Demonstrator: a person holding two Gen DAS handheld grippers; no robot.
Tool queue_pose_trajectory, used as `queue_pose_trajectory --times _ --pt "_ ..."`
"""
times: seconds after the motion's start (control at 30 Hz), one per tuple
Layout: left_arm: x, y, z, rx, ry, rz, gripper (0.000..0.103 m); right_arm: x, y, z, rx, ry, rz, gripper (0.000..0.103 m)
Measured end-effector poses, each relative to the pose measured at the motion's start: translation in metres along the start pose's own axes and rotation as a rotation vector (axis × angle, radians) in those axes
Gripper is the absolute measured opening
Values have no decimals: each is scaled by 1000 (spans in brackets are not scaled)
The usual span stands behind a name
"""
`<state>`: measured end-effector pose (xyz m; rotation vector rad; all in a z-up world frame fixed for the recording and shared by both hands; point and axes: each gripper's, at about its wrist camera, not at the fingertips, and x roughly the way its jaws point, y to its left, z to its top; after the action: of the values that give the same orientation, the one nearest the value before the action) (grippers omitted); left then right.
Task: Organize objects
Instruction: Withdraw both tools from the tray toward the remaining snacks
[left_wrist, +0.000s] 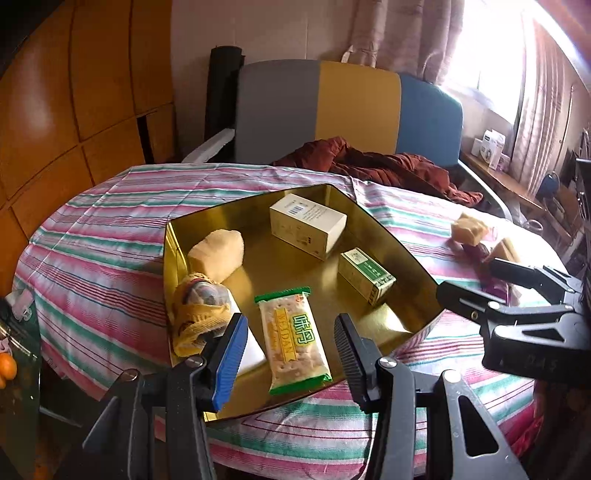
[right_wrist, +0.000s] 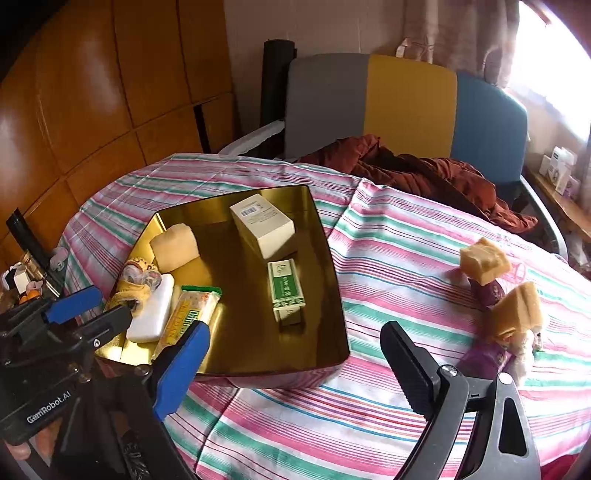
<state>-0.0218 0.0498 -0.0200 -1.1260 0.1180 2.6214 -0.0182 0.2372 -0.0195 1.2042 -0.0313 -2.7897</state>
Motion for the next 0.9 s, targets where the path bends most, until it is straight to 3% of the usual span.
queue_pose_trajectory --times 0.3,0.47,0.63,0.9 --pt "4 -13 -2 38 15 -59 49 2 -25 -4 40 0 -43 96" --pt "6 -18 -2 50 26 -94 49 0 -50 -5 77 -1 -70 103" --pt "9 -22 0 57 42 -108 49 -14 -110 4 174 -39 -130 103" --pt "16 -44 8 103 75 -146 49 -38 -253 -14 439 -69 -383 103"
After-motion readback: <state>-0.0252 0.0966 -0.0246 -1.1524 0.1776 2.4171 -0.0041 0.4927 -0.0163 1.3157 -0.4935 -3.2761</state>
